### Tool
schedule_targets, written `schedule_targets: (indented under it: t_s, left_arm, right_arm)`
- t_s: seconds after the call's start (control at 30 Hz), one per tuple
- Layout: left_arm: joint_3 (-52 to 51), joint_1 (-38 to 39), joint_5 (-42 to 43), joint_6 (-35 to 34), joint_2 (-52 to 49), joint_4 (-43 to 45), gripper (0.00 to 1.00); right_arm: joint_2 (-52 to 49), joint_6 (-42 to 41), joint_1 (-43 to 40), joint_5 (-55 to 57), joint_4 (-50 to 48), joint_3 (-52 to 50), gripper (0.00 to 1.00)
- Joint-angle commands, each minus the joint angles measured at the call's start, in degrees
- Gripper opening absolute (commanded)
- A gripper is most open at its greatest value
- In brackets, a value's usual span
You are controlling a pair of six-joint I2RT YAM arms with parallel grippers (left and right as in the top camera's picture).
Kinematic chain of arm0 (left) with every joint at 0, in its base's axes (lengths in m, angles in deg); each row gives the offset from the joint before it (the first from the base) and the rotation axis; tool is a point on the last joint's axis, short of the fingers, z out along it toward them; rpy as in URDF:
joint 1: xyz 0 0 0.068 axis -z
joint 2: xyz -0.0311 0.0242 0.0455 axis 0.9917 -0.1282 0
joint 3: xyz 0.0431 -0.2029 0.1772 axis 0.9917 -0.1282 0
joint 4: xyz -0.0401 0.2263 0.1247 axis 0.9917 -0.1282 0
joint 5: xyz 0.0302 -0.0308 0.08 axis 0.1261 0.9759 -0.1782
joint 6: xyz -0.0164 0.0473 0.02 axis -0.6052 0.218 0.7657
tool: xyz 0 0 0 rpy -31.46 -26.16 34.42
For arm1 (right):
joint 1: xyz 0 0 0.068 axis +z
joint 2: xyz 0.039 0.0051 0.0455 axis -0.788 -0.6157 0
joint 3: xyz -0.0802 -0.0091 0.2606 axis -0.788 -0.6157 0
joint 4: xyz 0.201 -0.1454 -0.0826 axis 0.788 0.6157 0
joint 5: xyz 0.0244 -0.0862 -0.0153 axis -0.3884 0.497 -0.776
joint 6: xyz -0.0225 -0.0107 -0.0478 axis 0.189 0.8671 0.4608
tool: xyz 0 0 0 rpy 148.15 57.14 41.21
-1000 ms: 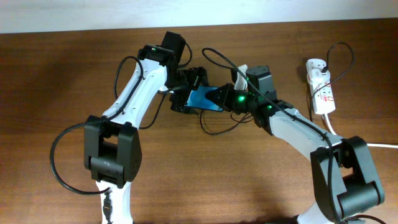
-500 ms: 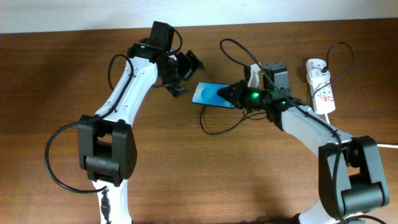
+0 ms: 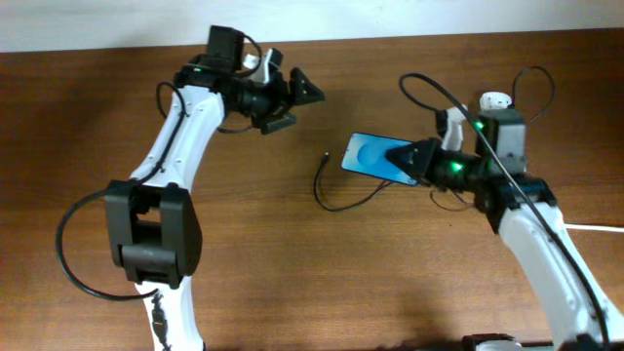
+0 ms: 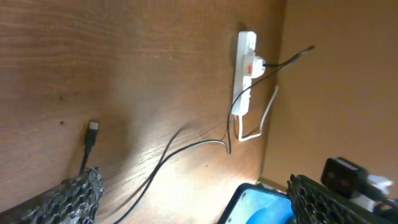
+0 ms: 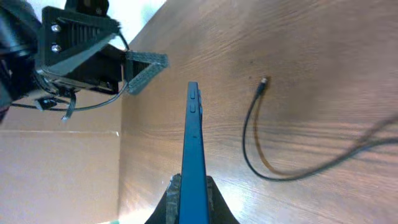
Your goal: Plug charger to phone and switch on socket
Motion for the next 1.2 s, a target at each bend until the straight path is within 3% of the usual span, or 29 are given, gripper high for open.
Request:
schedule_targets:
  t_s: [0.0, 0.13, 0.23, 0.4, 0.53, 0.67, 0.77, 0.87, 0.97, 1.17]
  left_arm:
    - [0.66, -0.66, 5.01, 4.17, 0.22, 0.02, 0.99]
    - [0.66, -0.61, 4.98, 4.15, 0.22, 0.04, 0.99]
    - [0.66, -0.61, 4.98, 4.22, 0.22, 0.04, 1.0]
    - [0.66, -0.59, 4.96, 4.35, 0.17, 0.07, 0.99]
    - [0.66, -0.5, 7.06, 4.33, -1.51, 0.52, 1.0]
    - [0.66, -0.5, 13.38, 4.31, -3.93, 3.17, 0.98]
    - [0.66, -0.5, 15.47, 4.33, -4.17, 3.74, 0.98]
    - [0.66, 0.17, 18.14, 4.33, -4.28, 3.78, 0.98]
    - [0.66, 1.44, 18.84, 4.0, -4.37, 3.96, 0.95]
    - [0.66, 1.88, 22.73, -4.96, -7.5, 10.67, 0.9]
  right_arm:
    - [6.43, -1.18, -3.34, -2.45, -4.61, -7.76, 0.04]
    - [10.08, -18.78, -3.23, -0.98, -25.99, -18.95, 0.04]
    - [10.05, -36.57, 0.48, 12.79, -46.84, -26.05, 0.04]
    - [8.41, -37.81, 11.04, 37.27, -48.94, -26.16, 0.04]
    - [4.7, -37.9, 16.0, 44.04, -58.27, -26.16, 0.04]
    - [-0.37, -47.84, 19.78, 54.25, -61.61, -26.14, 0.04]
    - [-6.36, -48.63, 20.9, 55.08, -69.51, -24.65, 0.04]
    - [-13.7, -54.12, 20.9, 52.43, -70.34, -19.63, 0.04]
    - [-18.64, -53.83, 21.44, 49.46, -74.05, -15.63, 0.04]
    - [-19.26, -52.09, 21.64, 51.21, -74.38, -14.91, 0.04]
